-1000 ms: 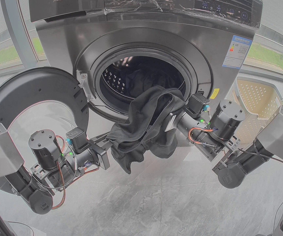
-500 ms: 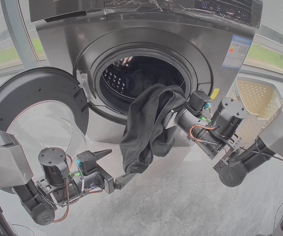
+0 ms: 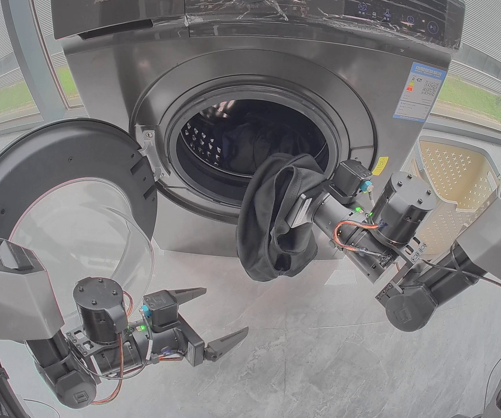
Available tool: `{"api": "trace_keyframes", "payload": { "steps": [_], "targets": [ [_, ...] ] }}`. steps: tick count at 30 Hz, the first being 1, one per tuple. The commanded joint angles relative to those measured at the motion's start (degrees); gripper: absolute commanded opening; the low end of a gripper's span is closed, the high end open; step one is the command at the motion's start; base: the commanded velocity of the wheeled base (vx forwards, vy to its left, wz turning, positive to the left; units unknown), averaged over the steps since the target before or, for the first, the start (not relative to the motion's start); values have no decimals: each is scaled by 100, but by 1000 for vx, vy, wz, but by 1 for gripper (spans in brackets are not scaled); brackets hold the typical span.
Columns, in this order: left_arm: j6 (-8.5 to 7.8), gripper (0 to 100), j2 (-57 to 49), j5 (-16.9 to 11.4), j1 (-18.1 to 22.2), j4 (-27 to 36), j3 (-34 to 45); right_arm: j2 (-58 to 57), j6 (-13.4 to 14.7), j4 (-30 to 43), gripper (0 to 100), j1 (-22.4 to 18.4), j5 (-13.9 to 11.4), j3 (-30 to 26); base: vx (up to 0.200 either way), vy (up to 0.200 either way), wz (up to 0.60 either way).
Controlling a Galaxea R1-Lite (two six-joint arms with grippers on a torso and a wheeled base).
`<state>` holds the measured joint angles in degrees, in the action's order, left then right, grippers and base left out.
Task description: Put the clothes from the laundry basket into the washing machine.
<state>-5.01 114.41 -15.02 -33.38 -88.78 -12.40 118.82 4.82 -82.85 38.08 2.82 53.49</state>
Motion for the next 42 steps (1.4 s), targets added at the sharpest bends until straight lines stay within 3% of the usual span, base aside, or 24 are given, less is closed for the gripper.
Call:
{"api": "trace_keyframes", "payload": {
  "steps": [1, 8, 23, 34, 42],
  "targets": [
    [79, 100, -6, 78, -11, -7, -509, -17, 2, 5, 0, 76, 0, -41, 0, 0, 0],
    [255, 100, 222, 184, -90, 1, -1555, 45, 2, 23, 0, 182, 8, -41, 0, 0, 0],
    [264, 100, 1268, 456, -64, 10, -2970, -8, 2, 49, 0, 446, 26, -252, 0, 0, 0],
    [264, 100, 1611, 482, -46, 1, -3313, -78, 11, 93, 0, 727, 211, -322, 0, 0, 0],
    [255, 100, 1286, 474, -72, 1, -3084, -17, -7, 85, 0, 402, 158, -260, 0, 0, 0]
  ]
}}
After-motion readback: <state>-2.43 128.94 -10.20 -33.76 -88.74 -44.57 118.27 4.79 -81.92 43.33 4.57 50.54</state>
